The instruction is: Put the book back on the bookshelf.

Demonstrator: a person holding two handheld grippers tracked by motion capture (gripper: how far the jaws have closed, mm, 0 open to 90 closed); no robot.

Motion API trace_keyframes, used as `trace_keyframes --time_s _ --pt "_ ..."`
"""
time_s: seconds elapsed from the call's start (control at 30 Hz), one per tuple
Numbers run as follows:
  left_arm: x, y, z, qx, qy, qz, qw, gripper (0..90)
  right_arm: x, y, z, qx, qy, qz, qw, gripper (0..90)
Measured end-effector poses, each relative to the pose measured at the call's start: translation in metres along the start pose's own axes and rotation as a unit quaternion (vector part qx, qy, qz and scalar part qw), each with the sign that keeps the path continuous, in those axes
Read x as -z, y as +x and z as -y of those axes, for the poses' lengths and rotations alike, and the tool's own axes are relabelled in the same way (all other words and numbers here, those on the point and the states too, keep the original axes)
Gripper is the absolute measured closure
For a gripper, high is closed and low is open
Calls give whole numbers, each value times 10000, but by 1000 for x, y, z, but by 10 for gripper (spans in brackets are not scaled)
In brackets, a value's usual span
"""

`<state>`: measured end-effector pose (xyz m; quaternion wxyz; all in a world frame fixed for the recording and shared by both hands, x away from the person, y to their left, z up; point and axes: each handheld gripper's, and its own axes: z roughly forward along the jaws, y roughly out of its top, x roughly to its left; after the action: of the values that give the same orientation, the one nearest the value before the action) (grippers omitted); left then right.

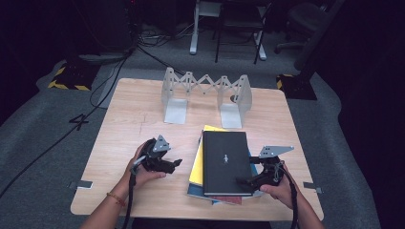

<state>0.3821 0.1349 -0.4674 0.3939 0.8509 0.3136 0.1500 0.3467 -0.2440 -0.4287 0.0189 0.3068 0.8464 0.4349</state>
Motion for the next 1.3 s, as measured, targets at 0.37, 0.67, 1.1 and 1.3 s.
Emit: trace_keyframes --time_s 0.37,0.67,1.1,1.3 --pt "-26 4 -23 -128 5 -334 9994 234 -13 2 -10 58 1 -39 10000 0" --pt "-41 16 -29 20 -55 -346 9994 275 -24 1 -18 87 -9 -138 9999 0" --pt "-62 25 -36 162 -84 -242 9995 291 -27 -2 -21 243 -49 -223 9994 0" --pt "-63 35 -36 158 -272 115 9994 421 -26 1 -22 478 -126 -161 9986 0"
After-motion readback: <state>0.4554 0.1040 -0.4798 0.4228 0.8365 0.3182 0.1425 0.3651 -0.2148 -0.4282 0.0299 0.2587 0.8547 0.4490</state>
